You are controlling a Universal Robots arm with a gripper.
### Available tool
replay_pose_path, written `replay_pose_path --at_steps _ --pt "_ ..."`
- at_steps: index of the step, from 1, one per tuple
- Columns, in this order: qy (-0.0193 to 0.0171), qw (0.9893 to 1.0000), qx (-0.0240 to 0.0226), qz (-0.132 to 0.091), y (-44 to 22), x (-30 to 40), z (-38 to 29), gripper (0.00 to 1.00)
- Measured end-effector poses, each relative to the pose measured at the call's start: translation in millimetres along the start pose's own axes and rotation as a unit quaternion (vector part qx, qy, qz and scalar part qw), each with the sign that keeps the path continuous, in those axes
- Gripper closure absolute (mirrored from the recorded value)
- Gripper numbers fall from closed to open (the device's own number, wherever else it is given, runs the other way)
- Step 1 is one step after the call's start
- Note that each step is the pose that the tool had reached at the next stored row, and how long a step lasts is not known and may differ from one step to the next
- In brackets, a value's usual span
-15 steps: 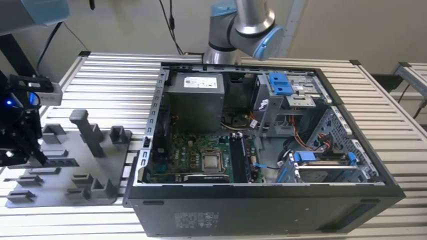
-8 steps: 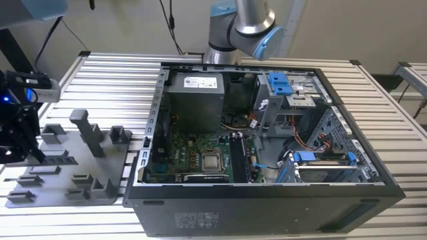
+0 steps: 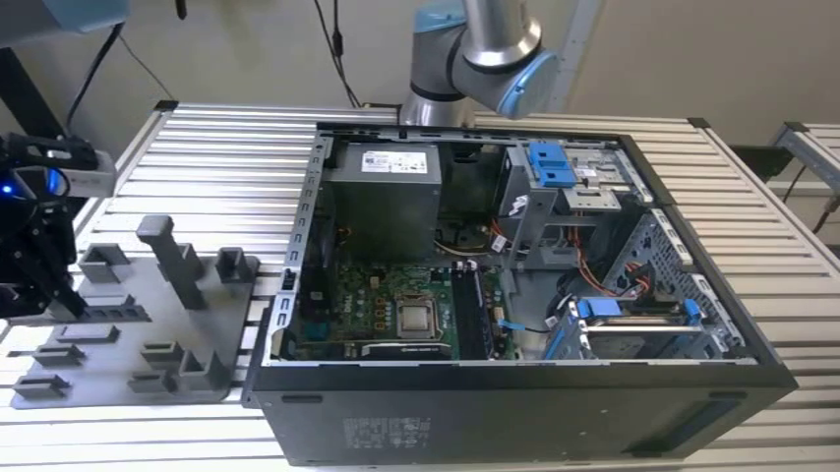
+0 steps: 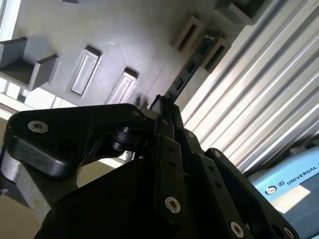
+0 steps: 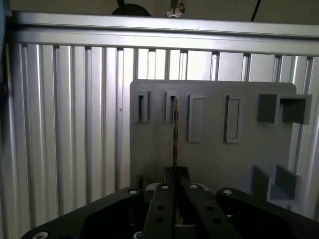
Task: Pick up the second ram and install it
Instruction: 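Pick up the second ram and move it above second insertion slot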
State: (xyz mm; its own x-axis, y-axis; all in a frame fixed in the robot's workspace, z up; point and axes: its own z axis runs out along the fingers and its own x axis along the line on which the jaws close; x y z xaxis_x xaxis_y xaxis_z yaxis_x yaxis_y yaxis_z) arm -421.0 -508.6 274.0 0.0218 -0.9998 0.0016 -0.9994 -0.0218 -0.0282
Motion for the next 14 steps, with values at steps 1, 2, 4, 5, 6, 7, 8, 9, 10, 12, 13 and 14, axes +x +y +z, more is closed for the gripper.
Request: replay_pose_path --at_steps 1,2,4,5,6,7,8,9,10,12,13,14 --pt "0.0001 1.0000 0.0000 0.002 0.0 0.0 -0.5 0.86" --pt "0.0002 1.0000 -0.0001 0.004 0.0 0.0 -1.0 0.86" --pt "0.0003 1.0000 0.0000 0.009 0.0 0.1 -1.8 0.86" --pt "0.0004 0.9999 -0.0001 0.012 0.0 0.1 -2.5 0.86" --pt "0.0005 0.9999 -0.0001 0.015 -0.1 0.0 -3.0 0.86" --pt "0.0005 0.9999 -0.0001 0.017 -0.1 0.1 -3.5 0.86" --pt "0.0006 0.9998 -0.0001 0.018 -0.1 0.1 -4.1 0.86" --pt "0.0006 0.9998 -0.0001 0.019 -0.1 0.1 -4.7 0.86" --pt "0.0007 0.9998 -0.0001 0.020 -0.2 0.1 -5.6 0.86" --pt "0.0007 0.9998 -0.0001 0.021 -0.2 0.1 -7.4 0.86" --pt "0.0007 0.9998 -0.0001 0.022 -0.2 0.1 -8.4 0.86" --pt "0.0007 0.9998 -0.0001 0.022 -0.3 0.1 -9.5 0.86"
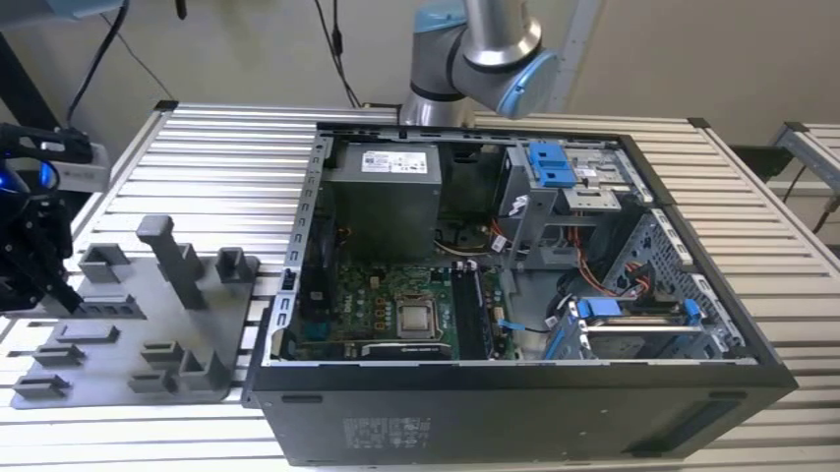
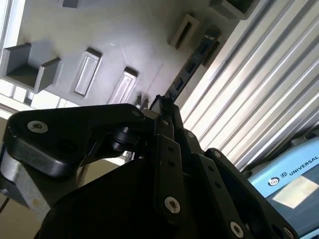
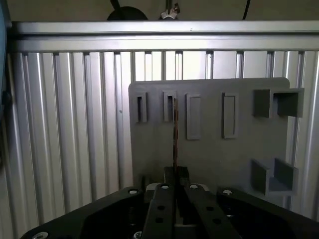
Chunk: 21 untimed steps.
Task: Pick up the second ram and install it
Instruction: 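Pick up the second ram and move it above second insertion slot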
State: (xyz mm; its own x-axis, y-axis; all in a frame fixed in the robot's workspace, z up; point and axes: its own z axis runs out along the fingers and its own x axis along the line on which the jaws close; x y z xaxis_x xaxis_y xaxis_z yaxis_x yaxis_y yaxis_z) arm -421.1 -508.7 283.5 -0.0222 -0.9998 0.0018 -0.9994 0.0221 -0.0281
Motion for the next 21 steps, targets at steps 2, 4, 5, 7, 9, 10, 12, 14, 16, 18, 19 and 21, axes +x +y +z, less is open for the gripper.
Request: replay_pose_path --at_steps 2,4,5,7,9,10,12,14,16,18,19,21 --pt "0.0000 1.0000 0.0000 0.000 -0.1 0.0 -2.8 0.86" --pt "0.0000 1.0000 0.0000 0.000 -0.2 0.0 -6.0 0.86" --pt "0.0000 1.0000 0.0000 0.000 -0.2 0.0 -7.6 0.86" --pt "0.0000 1.0000 0.0000 0.000 -0.3 0.0 -10.7 0.86" --pt "0.0001 1.0000 -0.0001 0.000 -0.4 0.0 -13.6 0.86" --pt "0.0000 1.0000 -0.0003 0.000 -0.4 0.0 -14.8 0.86" --pt "0.0000 1.0000 -0.0013 0.000 -0.9 0.0 -17.2 0.86" --pt "0.0000 1.0000 -0.0029 0.000 -1.6 0.0 -19.7 0.86" --pt "0.0001 1.0000 -0.0053 0.000 -3.0 -0.1 -22.5 0.86" --pt "0.0002 1.0000 -0.0081 0.000 -4.3 0.0 -25.0 0.86" --pt "0.0003 1.0000 -0.0089 0.000 -4.5 -0.1 -26.2 0.86" --pt "0.0002 1.0000 -0.0092 0.000 -4.6 -0.1 -28.3 0.86"
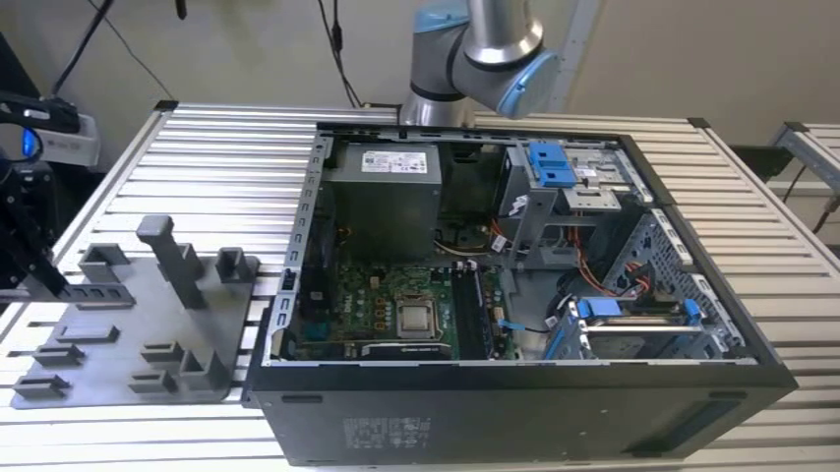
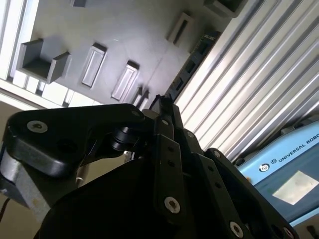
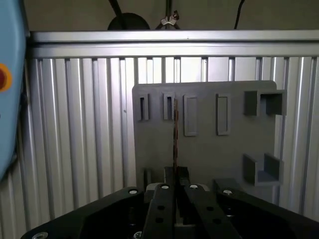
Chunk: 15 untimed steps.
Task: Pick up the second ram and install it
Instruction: 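Pick up the second ram and move it above second insertion slot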
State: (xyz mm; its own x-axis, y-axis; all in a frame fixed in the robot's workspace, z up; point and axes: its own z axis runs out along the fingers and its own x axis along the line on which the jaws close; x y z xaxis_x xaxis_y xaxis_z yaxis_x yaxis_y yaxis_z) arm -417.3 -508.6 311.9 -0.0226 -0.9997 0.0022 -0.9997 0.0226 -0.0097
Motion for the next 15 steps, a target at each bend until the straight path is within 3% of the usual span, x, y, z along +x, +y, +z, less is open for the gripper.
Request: replay_pose_path --at_steps 15 --pt "0.0000 1.0000 0.0000 0.000 -0.2 0.1 -13.0 0.86"
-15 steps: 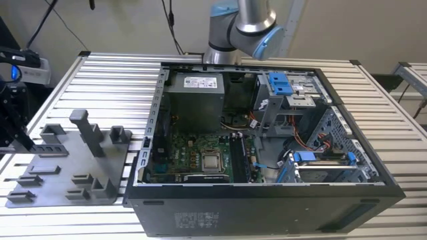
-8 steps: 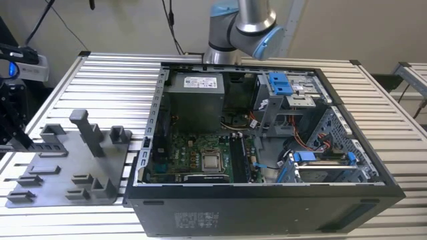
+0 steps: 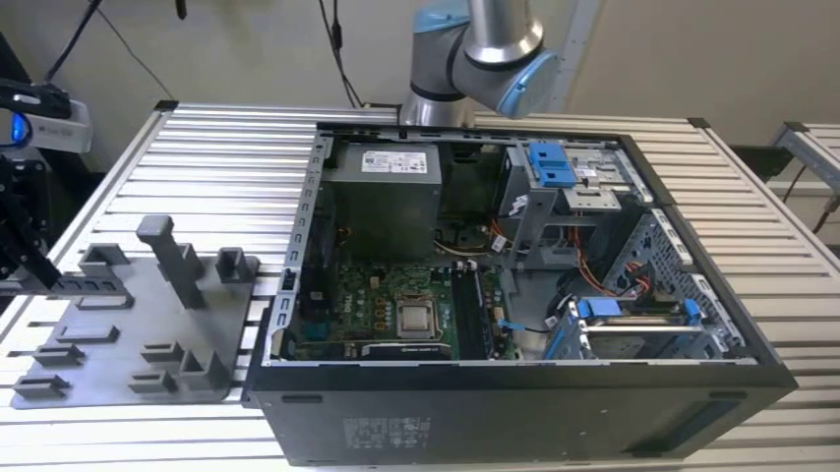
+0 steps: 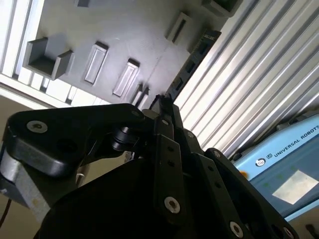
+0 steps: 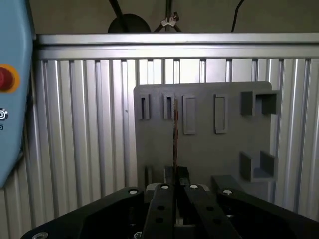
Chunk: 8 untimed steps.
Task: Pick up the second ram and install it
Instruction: 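Pick up the second ram and move it above second insertion slot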
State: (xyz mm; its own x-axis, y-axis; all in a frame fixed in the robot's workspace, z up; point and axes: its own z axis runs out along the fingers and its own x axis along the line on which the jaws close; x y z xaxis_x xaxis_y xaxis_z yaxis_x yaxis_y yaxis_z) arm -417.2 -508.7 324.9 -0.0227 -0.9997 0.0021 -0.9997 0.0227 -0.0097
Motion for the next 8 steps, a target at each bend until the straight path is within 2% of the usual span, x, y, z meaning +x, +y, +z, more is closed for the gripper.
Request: replay_pose_path --at_steps 8 --pt "0.0000 1.0000 0.0000 0.000 -0.1 0.0 -13.1 0.86"
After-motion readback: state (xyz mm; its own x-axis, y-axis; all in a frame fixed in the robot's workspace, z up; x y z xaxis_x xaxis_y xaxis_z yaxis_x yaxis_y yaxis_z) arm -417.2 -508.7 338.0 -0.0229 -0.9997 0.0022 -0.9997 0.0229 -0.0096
